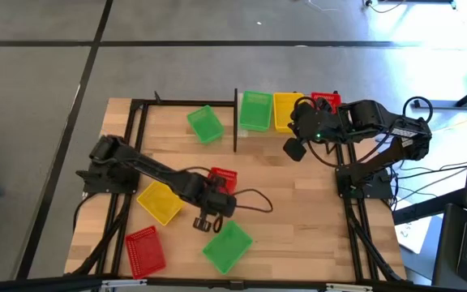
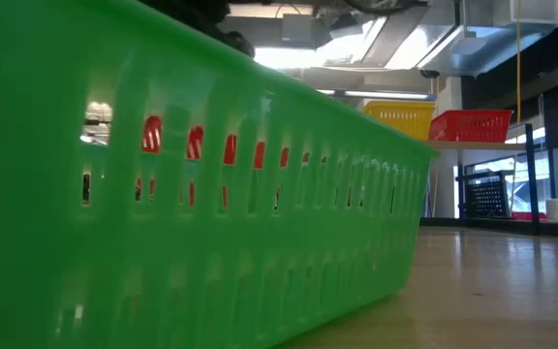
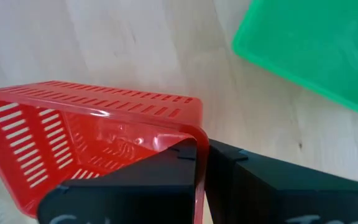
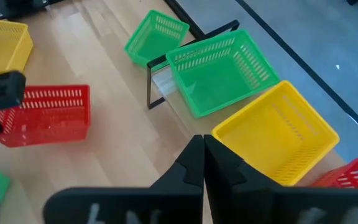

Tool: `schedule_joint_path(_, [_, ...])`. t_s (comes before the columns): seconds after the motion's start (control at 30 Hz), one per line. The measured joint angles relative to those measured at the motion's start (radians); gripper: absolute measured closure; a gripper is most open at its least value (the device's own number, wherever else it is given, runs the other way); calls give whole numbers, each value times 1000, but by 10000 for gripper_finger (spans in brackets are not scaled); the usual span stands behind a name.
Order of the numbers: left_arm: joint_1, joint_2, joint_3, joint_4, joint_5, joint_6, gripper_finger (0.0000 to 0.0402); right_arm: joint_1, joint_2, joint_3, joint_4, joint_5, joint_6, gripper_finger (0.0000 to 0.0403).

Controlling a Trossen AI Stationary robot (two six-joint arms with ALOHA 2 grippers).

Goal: Stack baskets on shelf by color
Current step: Stack the top red bin on the red bin on the shelf

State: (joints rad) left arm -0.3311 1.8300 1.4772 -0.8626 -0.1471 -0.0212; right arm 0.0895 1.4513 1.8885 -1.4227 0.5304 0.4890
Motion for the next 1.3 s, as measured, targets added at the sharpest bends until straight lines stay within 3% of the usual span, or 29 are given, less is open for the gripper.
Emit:
schedule_joint_path(0.33, [0,148,73,-18,9,-55,401,0,0,0,0,0,-29,402])
schedule_joint_path(0.87, [1,157,79,-5,12,-81,343,0,0,0,0,-6,-57,402])
schedule_joint_path(1.03, [1,116,79,-42,12,-149,343,17,0,0,3,-8,-131,402])
schedule_joint_path(1.3, [0,-79,79,-44,-14,-248,342,119,0,0,6,-15,-244,402])
